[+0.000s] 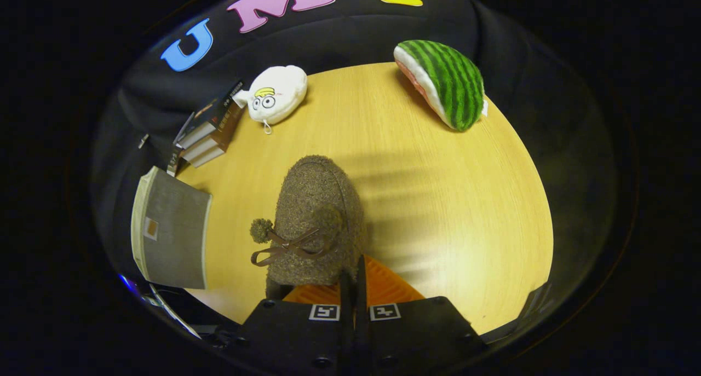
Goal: Open the storage box then place both shoes into the box .Put the left shoe in first, then the right shoe, with the right side of both shoes facing outward in a uniform manner.
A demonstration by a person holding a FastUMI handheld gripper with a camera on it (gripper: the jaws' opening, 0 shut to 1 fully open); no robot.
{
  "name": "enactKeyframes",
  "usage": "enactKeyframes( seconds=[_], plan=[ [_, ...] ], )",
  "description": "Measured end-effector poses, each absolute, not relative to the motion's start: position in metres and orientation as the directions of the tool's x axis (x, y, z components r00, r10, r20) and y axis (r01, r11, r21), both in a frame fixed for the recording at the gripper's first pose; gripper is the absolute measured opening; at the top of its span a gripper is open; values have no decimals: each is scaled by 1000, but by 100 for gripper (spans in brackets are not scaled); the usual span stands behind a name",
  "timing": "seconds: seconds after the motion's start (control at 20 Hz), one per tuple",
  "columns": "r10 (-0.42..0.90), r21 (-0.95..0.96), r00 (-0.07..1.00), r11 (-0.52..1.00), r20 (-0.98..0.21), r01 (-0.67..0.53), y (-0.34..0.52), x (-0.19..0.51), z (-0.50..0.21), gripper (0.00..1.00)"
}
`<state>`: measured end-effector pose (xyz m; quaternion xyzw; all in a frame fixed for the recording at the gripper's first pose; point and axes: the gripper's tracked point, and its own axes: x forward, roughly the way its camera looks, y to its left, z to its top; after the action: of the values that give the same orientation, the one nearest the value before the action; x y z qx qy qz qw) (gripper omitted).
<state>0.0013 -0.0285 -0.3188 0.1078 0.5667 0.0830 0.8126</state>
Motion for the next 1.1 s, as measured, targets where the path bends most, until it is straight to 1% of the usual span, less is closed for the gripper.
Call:
enactKeyframes(
  seconds=[0.3,0.6,0.8,1.1],
  plan=[
    [333,388,405,920,-851,59,55,-5,-233,5],
    [419,508,466,858,-779,76,158,-6,-165,5],
    [471,557,464,828,-750,61,227,-19,-148,5],
    [457,526,439,850,-774,42,291,-26,-169,5]
  ],
)
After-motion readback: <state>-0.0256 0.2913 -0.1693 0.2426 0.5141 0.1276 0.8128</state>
